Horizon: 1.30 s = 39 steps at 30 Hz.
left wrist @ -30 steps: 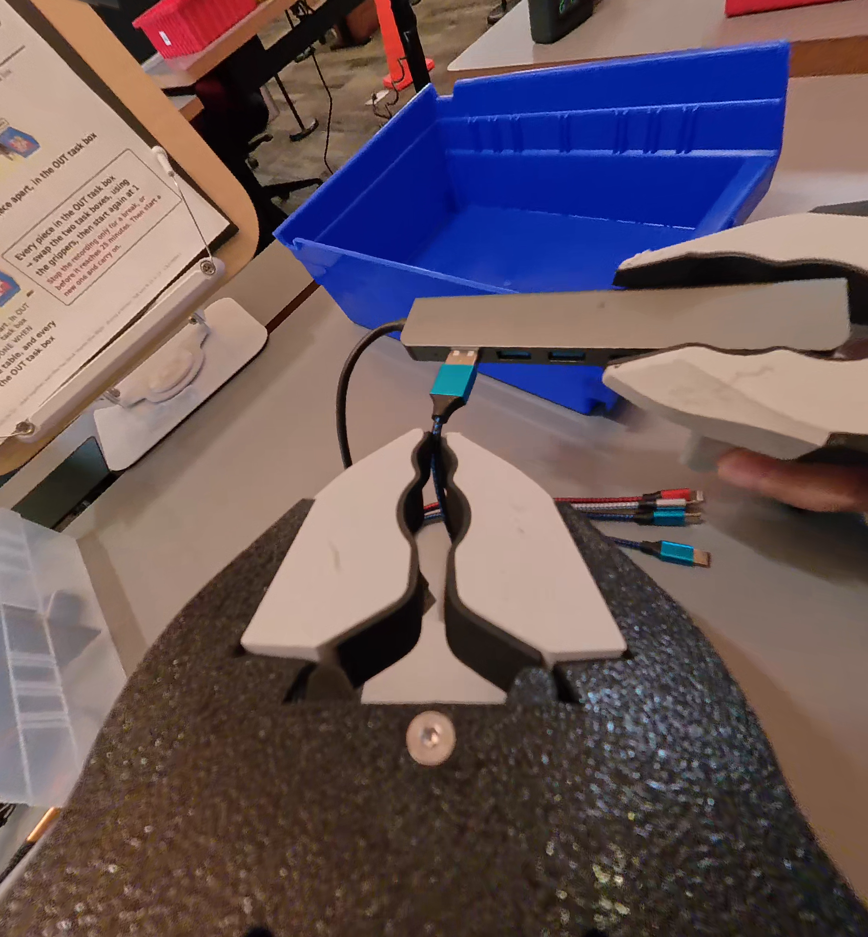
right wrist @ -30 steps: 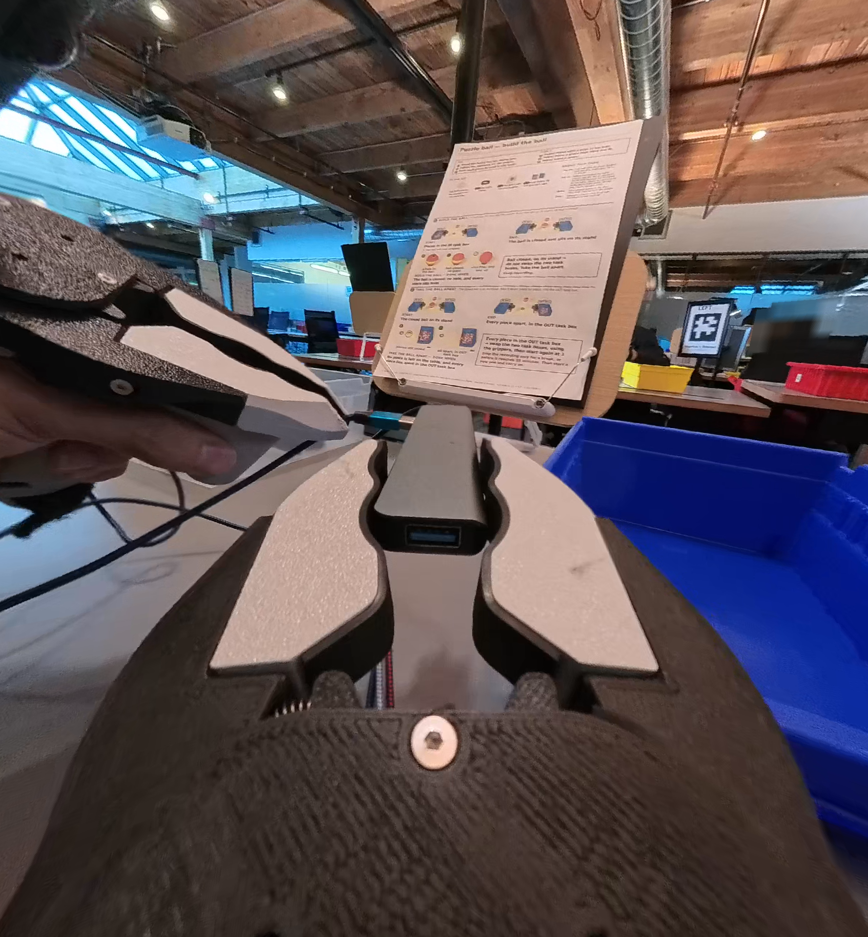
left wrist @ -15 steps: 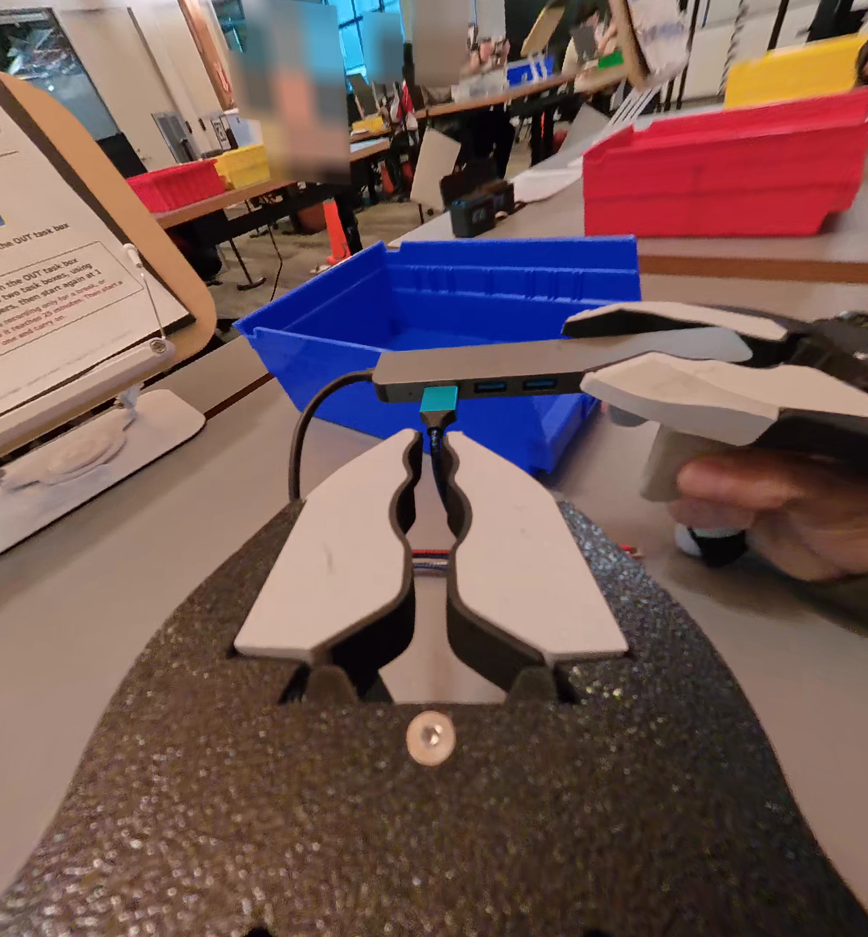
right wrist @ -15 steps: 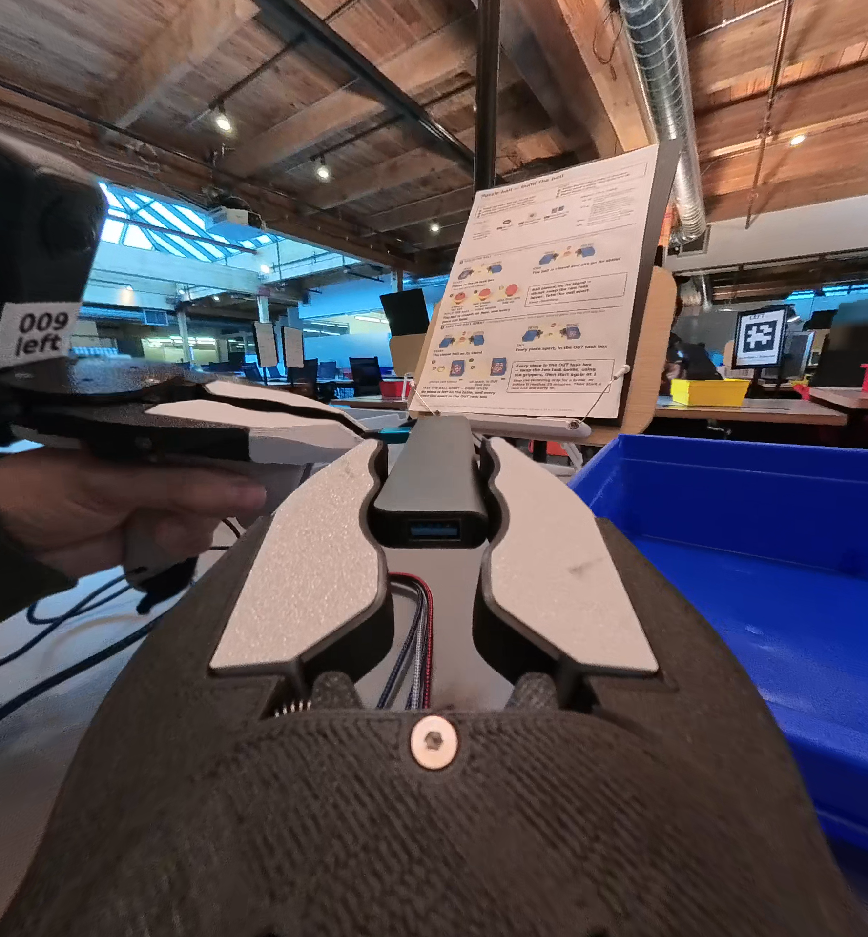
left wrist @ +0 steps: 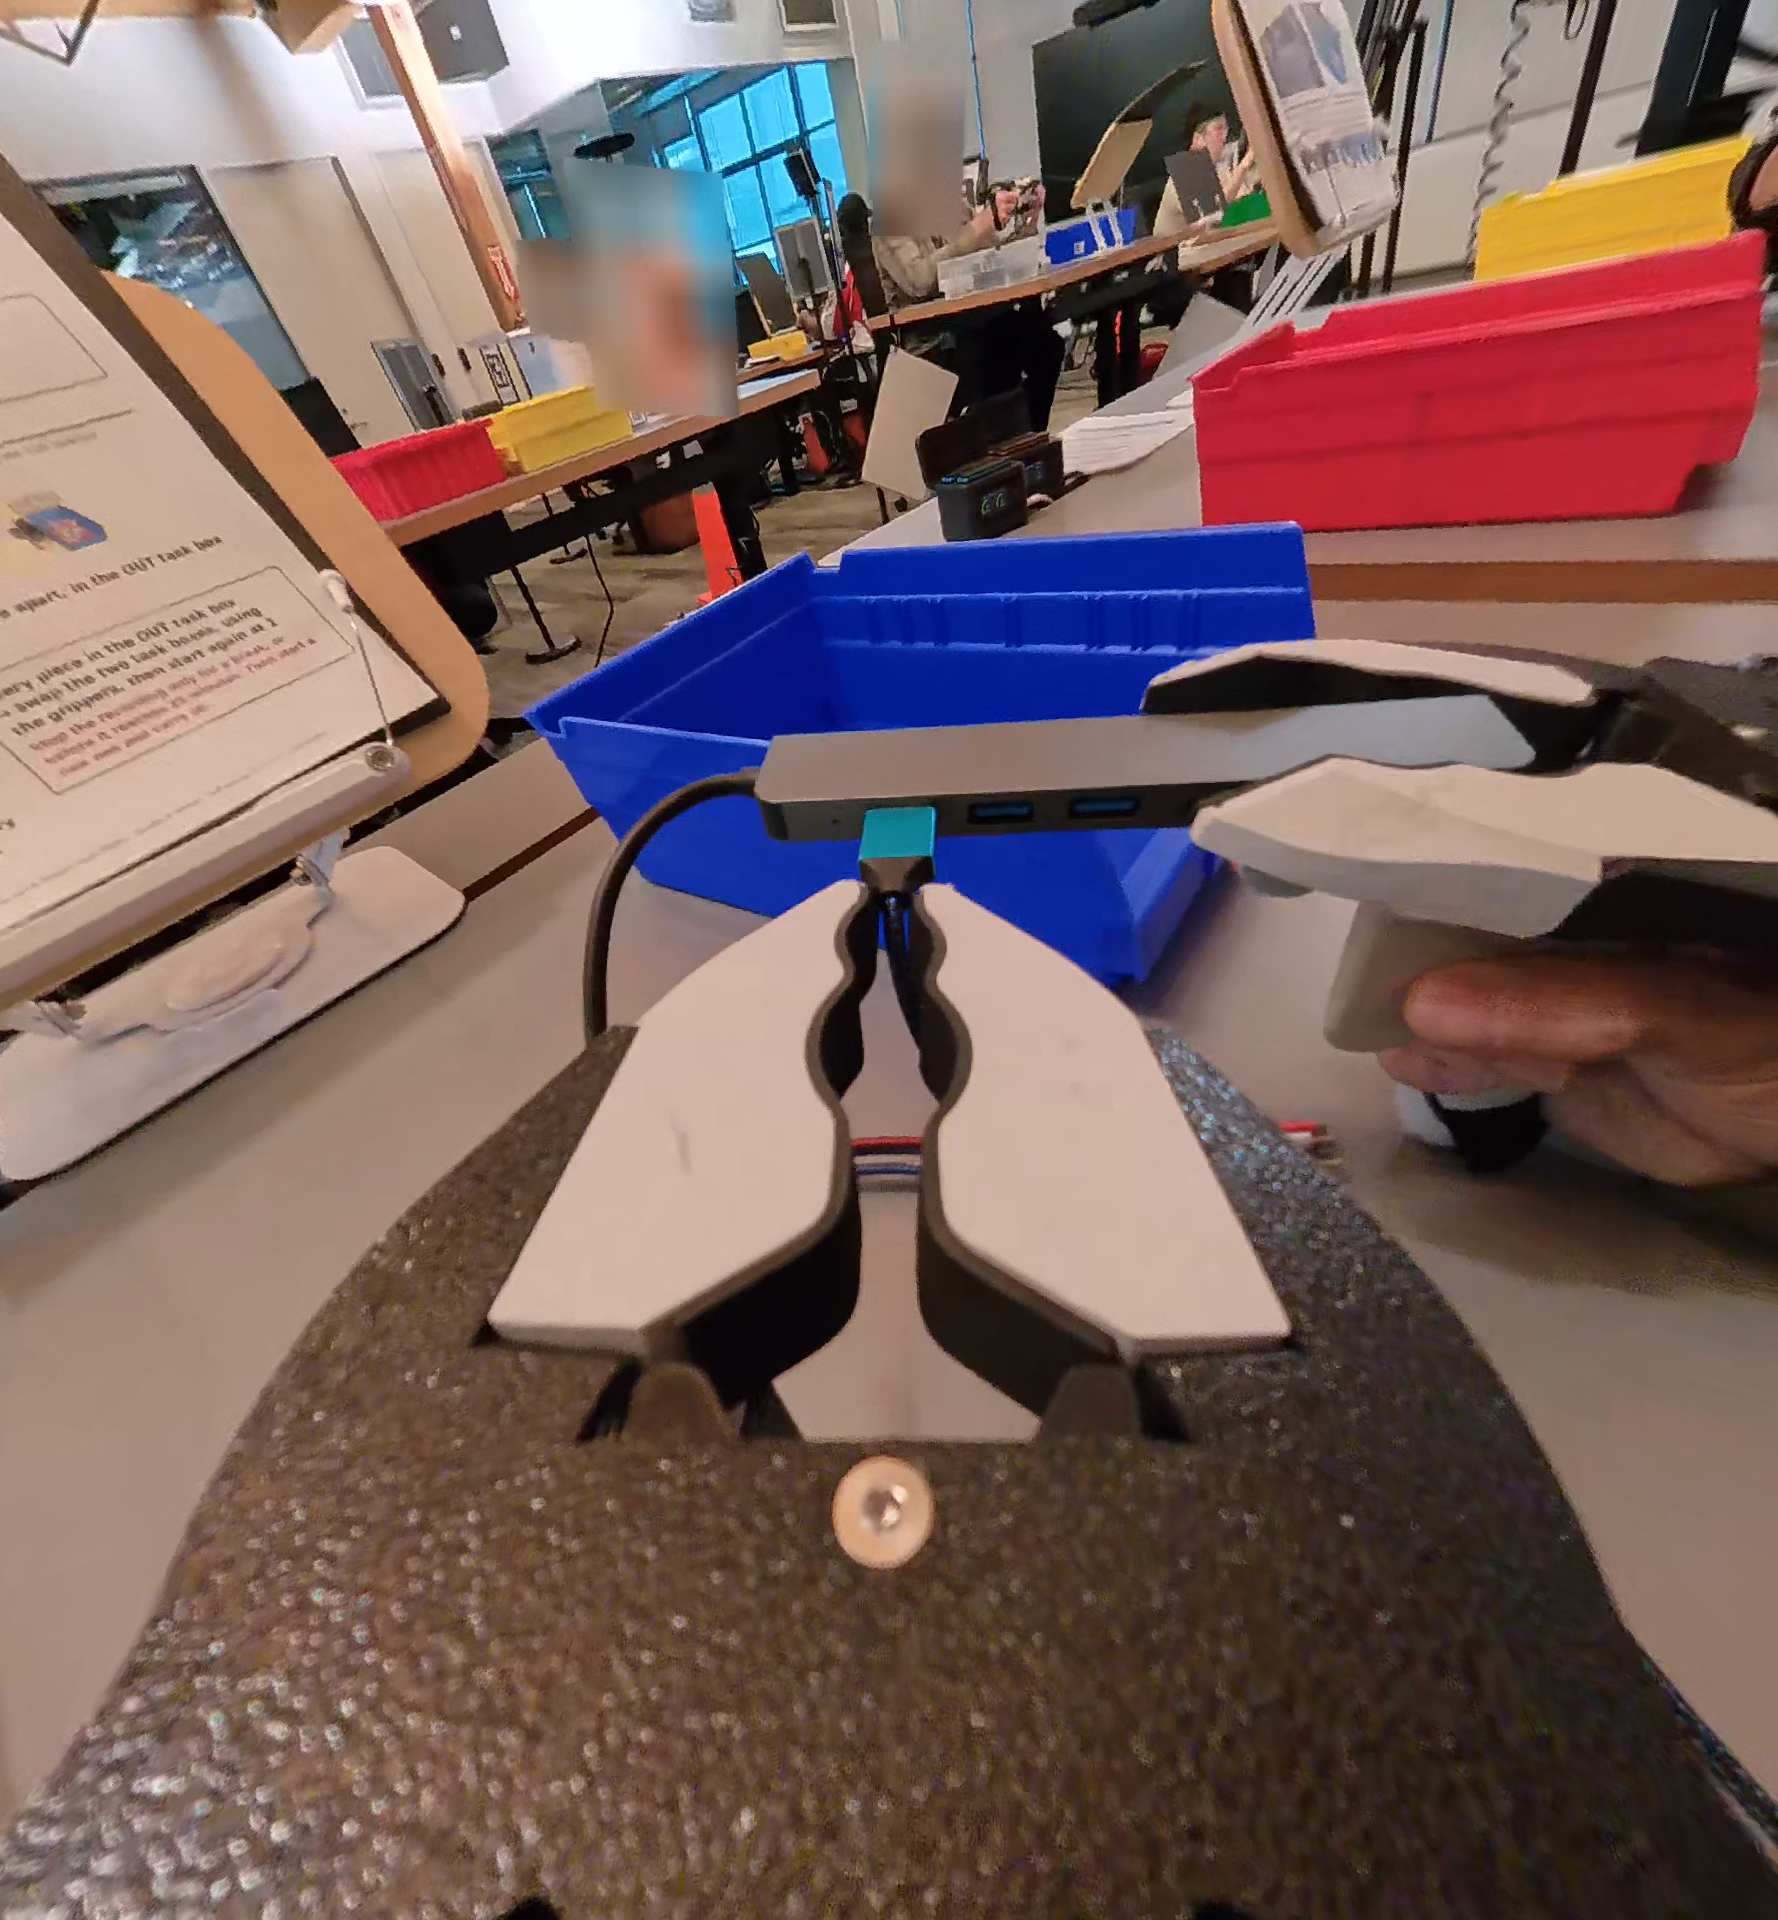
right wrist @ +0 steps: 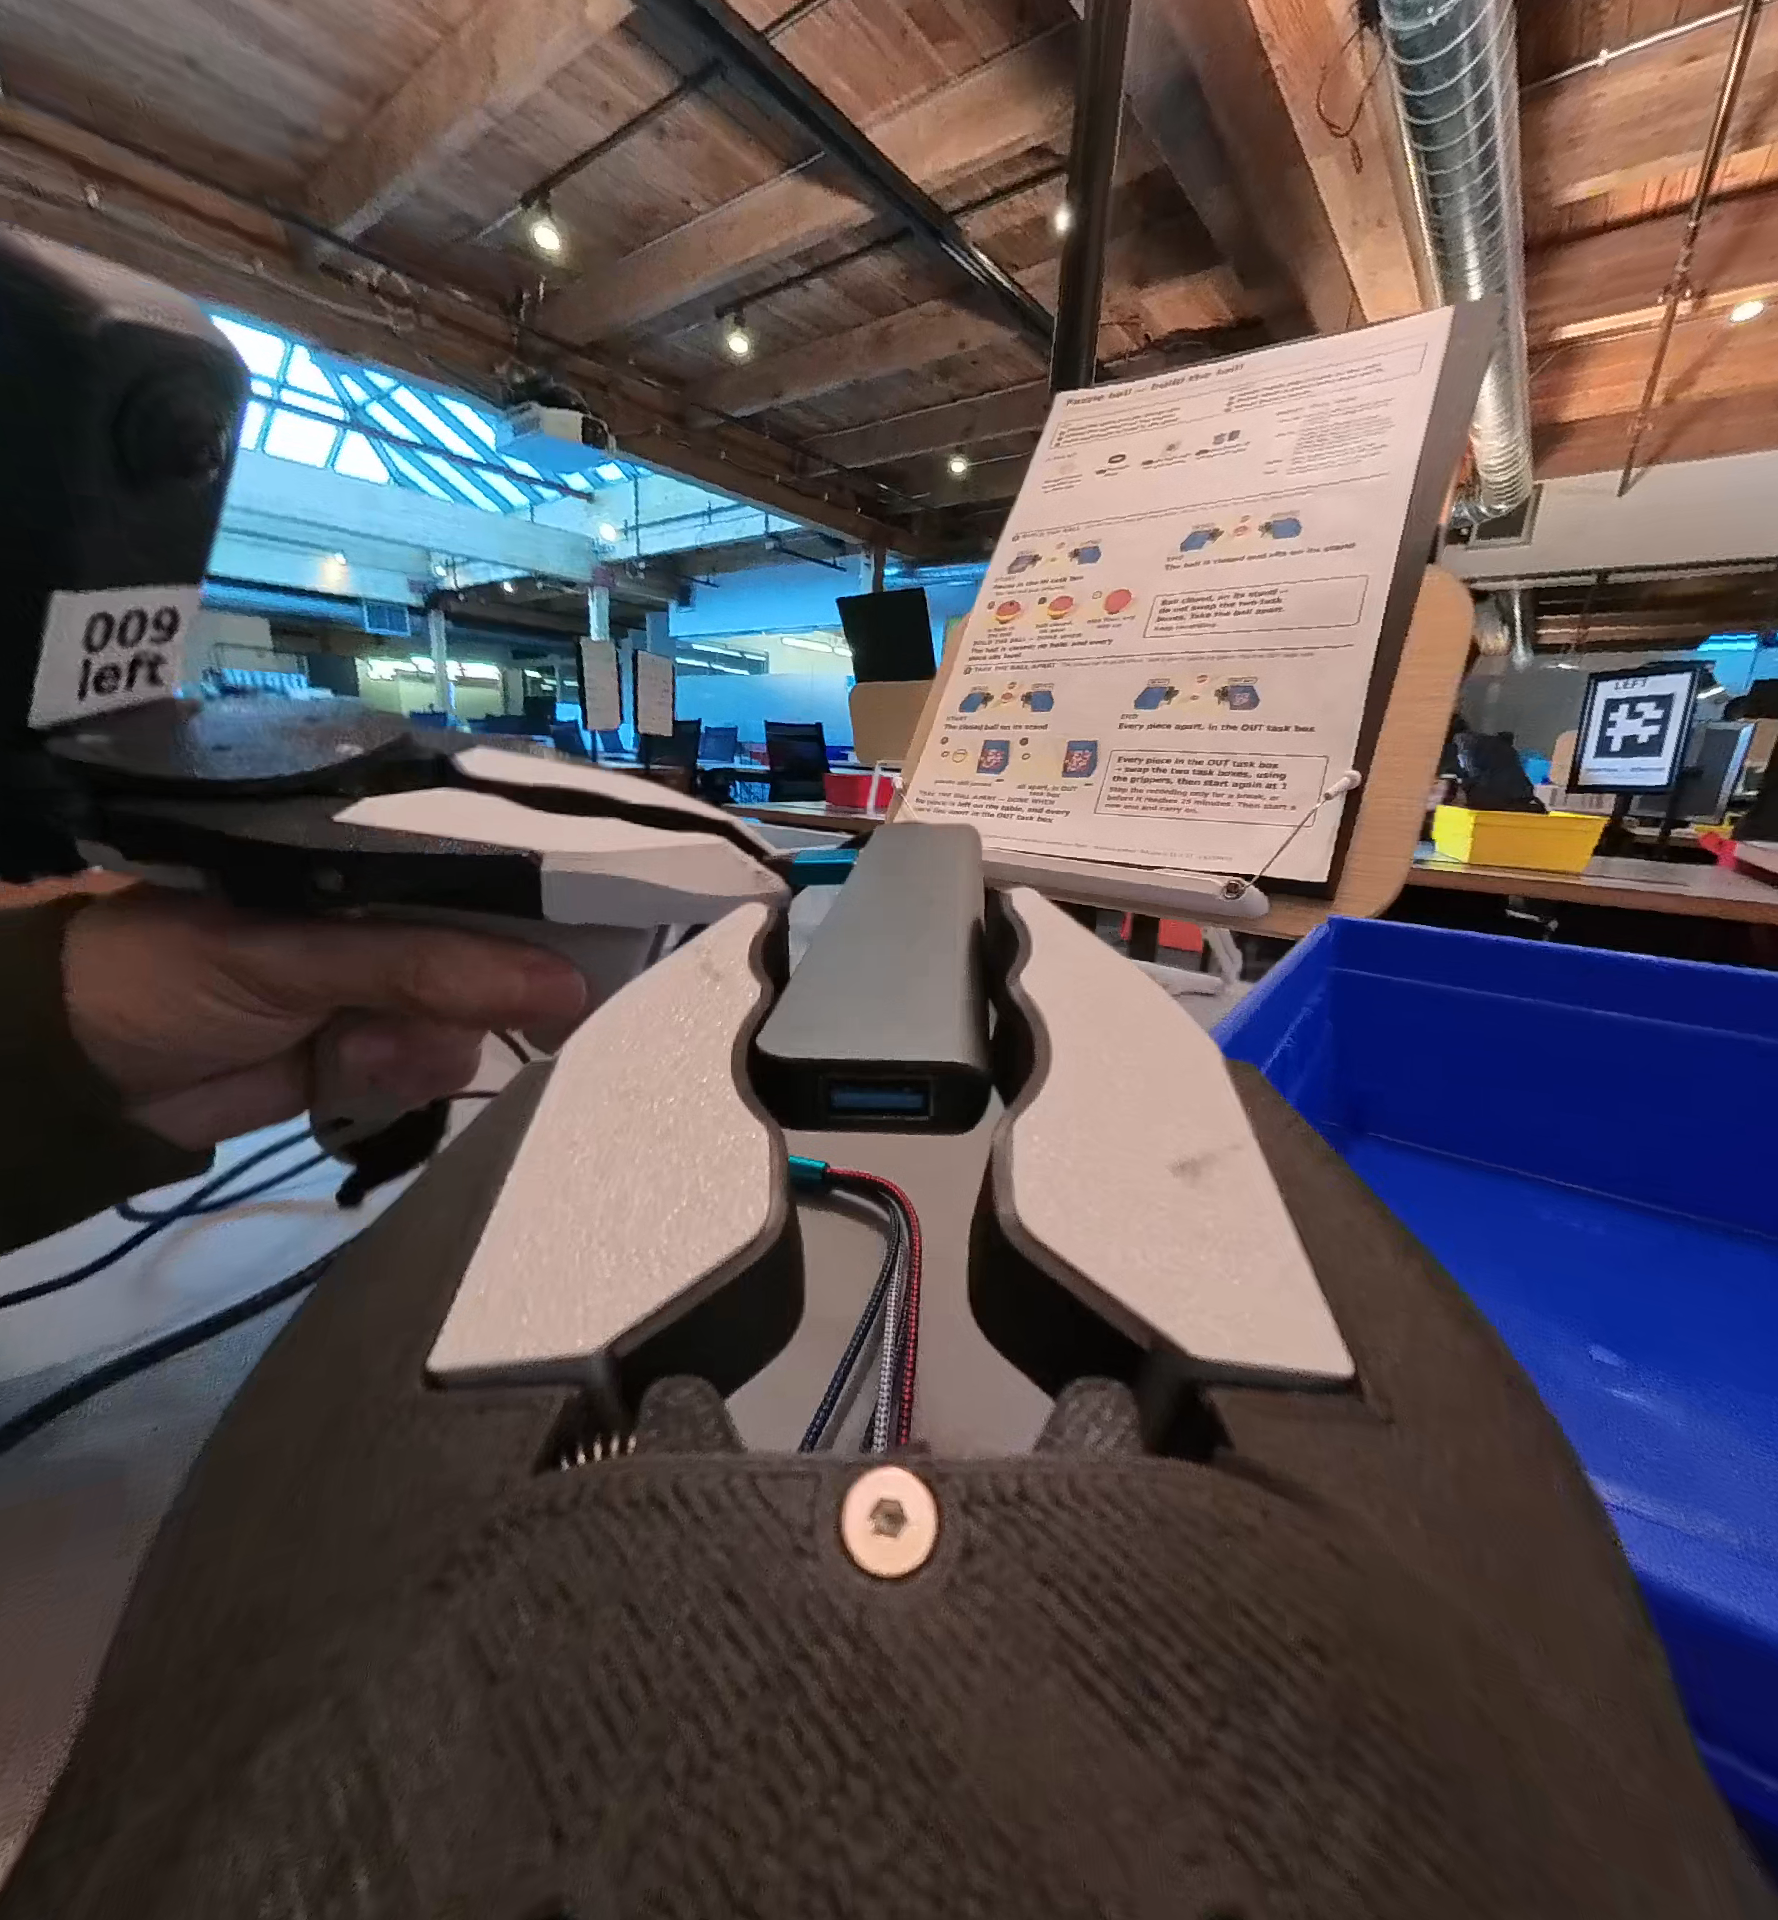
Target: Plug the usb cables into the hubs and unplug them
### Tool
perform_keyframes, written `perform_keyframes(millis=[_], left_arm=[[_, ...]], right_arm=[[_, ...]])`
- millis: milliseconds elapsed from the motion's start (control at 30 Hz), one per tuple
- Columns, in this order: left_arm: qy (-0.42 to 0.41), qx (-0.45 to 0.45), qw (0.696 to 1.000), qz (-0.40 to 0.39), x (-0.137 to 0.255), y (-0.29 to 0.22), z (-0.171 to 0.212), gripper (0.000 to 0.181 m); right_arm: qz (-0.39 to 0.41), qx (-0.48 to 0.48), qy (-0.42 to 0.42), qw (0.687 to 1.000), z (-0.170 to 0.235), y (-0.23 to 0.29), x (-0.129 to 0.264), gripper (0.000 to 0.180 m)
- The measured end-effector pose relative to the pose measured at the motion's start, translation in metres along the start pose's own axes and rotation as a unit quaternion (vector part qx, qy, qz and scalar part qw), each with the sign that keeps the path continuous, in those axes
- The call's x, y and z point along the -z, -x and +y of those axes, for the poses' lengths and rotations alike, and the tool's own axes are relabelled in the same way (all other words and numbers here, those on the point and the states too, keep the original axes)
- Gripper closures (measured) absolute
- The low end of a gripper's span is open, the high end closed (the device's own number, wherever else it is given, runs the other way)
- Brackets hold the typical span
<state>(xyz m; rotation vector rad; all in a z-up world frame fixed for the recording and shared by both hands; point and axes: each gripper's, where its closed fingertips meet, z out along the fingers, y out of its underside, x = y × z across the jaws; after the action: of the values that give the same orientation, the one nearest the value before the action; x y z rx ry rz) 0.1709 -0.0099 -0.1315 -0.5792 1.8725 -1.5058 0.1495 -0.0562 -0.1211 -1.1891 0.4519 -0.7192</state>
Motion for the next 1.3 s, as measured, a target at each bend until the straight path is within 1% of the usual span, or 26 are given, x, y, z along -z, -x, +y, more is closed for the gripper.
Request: perform_keyframes(millis=[67,200,367,433,500,567,600,633,700,767,800,867,967,1000,1033,1067,1100,1133,1167,1267,1300], left_arm=[[0.005,-0.012,1.000,0.005,0.000,0.002,0.000,0.176],[-0.002,-0.002,1.000,0.027,0.000,0.004,0.003,0.176],[-0.050,-0.012,0.998,0.036,0.006,0.002,-0.002,0.176],[-0.058,0.009,0.997,0.054,0.008,-0.001,-0.001,0.174],[-0.049,0.030,0.997,0.055,0.008,0.000,0.001,0.173],[-0.051,0.034,0.996,0.058,0.013,-0.001,-0.003,0.166],[-0.048,0.040,0.997,0.050,0.016,0.002,-0.006,0.165],[-0.033,0.046,0.998,0.042,0.020,0.006,-0.005,0.163],[0.024,0.057,0.997,0.048,0.029,0.005,0.003,0.148],[0.107,0.066,0.990,0.057,0.043,-0.002,0.023,0.125],[0.147,0.066,0.985,0.061,0.053,-0.007,0.034,0.117],[0.212,0.048,0.975,0.041,0.077,-0.010,0.056,0.115],[0.275,0.040,0.960,-0.010,0.122,0.005,0.082,0.115],[0.279,0.046,0.957,-0.063,0.138,0.022,0.082,0.118],[0.243,0.050,0.963,-0.109,0.152,0.036,0.070,0.131],[0.195,0.056,0.972,-0.121,0.166,0.040,0.054,0.136],[0.163,0.068,0.976,-0.128,0.177,0.042,0.042,0.133],[0.165,0.085,0.973,-0.140,0.189,0.046,0.041,0.130],[0.189,0.100,0.967,-0.135,0.197,0.045,0.047,0.121],[0.268,0.148,0.950,-0.061,0.210,0.017,0.074,0.112],[0.299,0.169,0.938,-0.041,0.212,0.005,0.086,0.104]], right_arm=[[-0.002,0.006,0.003,1.000,0.001,0.001,-0.001,0.141],[0.001,0.029,0.010,1.000,0.003,0.005,-0.003,0.141],[-0.007,0.043,-0.004,0.999,0.000,0.008,-0.001,0.142],[-0.007,0.039,-0.005,0.999,0.000,0.007,0.000,0.144],[0.009,0.049,0.006,0.999,0.002,0.005,-0.002,0.144],[0.030,0.056,0.007,0.998,0.002,0.000,-0.001,0.144],[0.039,0.054,0.006,0.998,0.001,-0.003,0.000,0.144],[0.054,0.049,0.005,0.997,0.001,-0.009,0.002,0.144],[0.076,0.038,0.000,0.996,-0.002,-0.019,0.005,0.144],[0.102,0.043,-0.001,0.994,-0.002,-0.027,0.008,0.144],[0.117,0.052,0.002,0.992,-0.002,-0.031,0.009,0.144],[0.144,0.065,0.005,0.987,-0.003,-0.038,0.013,0.144],[0.155,0.045,-0.002,0.987,-0.005,-0.045,0.016,0.144],[0.154,0.043,-0.002,0.987,-0.005,-0.045,0.016,0.144],[0.150,0.044,0.000,0.988,-0.004,-0.044,0.015,0.144],[0.147,0.049,0.003,0.988,-0.003,-0.042,0.014,0.144],[0.144,0.055,0.006,0.988,-0.003,-0.040,0.013,0.144],[0.140,0.060,0.008,0.988,-0.002,-0.039,0.012,0.144],[0.133,0.063,0.012,0.989,-0.001,-0.037,0.011,0.144],[0.133,0.066,0.013,0.989,-0.001,-0.036,0.011,0.144],[0.134,0.064,0.010,0.989,-0.002,-0.036,0.011,0.144]])
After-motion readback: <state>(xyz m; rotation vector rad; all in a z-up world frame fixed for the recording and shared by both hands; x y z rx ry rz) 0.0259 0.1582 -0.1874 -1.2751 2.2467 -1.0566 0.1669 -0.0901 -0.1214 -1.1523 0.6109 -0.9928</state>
